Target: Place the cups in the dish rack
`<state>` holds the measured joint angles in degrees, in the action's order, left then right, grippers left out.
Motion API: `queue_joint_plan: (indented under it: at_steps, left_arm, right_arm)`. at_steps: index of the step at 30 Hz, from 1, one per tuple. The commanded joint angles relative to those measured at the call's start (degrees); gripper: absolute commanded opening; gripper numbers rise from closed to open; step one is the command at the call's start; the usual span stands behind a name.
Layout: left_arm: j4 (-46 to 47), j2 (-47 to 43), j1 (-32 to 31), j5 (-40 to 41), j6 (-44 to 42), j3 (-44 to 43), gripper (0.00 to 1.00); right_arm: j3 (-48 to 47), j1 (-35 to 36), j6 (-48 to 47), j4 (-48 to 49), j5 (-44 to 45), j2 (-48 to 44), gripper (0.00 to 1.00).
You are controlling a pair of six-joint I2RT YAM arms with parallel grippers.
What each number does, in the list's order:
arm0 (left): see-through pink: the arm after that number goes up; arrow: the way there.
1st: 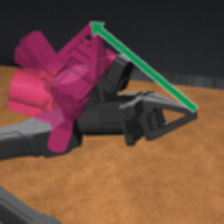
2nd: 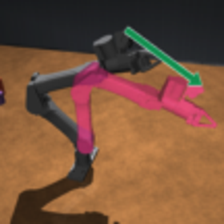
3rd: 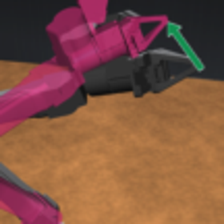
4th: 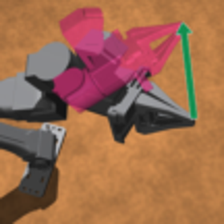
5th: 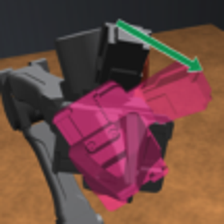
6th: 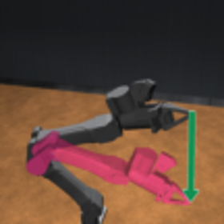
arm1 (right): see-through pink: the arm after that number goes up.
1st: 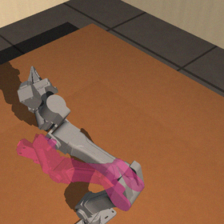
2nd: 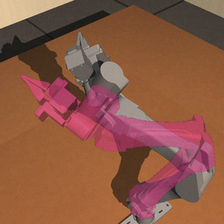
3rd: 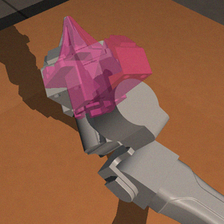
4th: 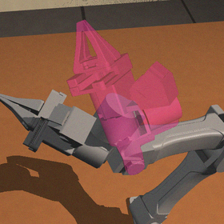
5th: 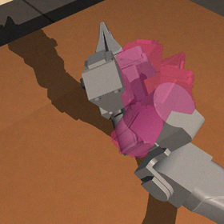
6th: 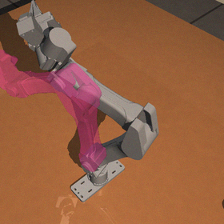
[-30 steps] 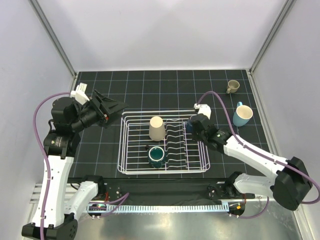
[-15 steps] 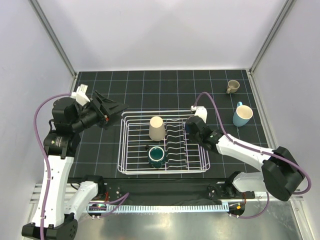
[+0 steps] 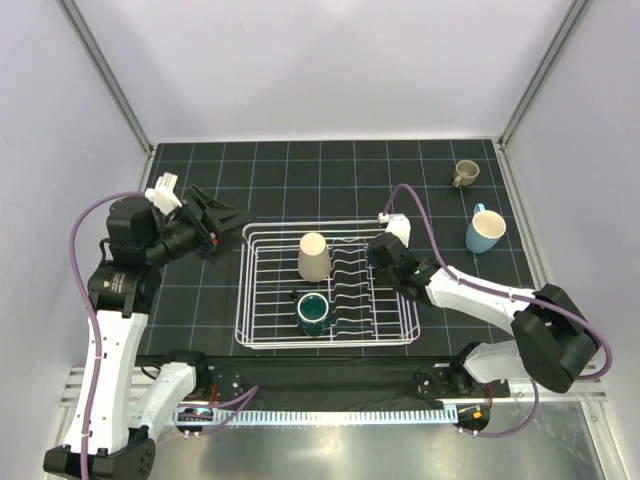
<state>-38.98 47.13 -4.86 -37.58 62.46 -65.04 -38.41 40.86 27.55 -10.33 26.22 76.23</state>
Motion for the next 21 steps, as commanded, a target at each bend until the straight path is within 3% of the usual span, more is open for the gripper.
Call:
queue_joint_plan:
  at_steps: [1, 7, 14, 21]
  left_arm:
    - [-1.1, -0.11, -0.06, -1.44, -1.02, 0.43, 0.81]
    - [-1.18, -0.11, -0.15, -1.7, -0.76, 1.14, 0.81]
    - [-1.01, -0.03, -0.15, -1.88, -0.49, 1.58, 0.81]
    - [-0.92, 0.24, -0.06, -1.7, -0.49, 1.4, 0.81]
  right_arm:
    - [0.18, 0.09, 1.54, 2.59, 2.08, -0.9, 0.19]
    - [0.1, 0.53, 1.63, 1.19, 1.91, -1.17, 0.35]
    - [-2.19, 0.97, 1.45, -3.11, 0.85, -3.89, 0.62]
    - [-5.53, 1.41, 1.89, -9.35, 0.76, -9.86, 0.67]
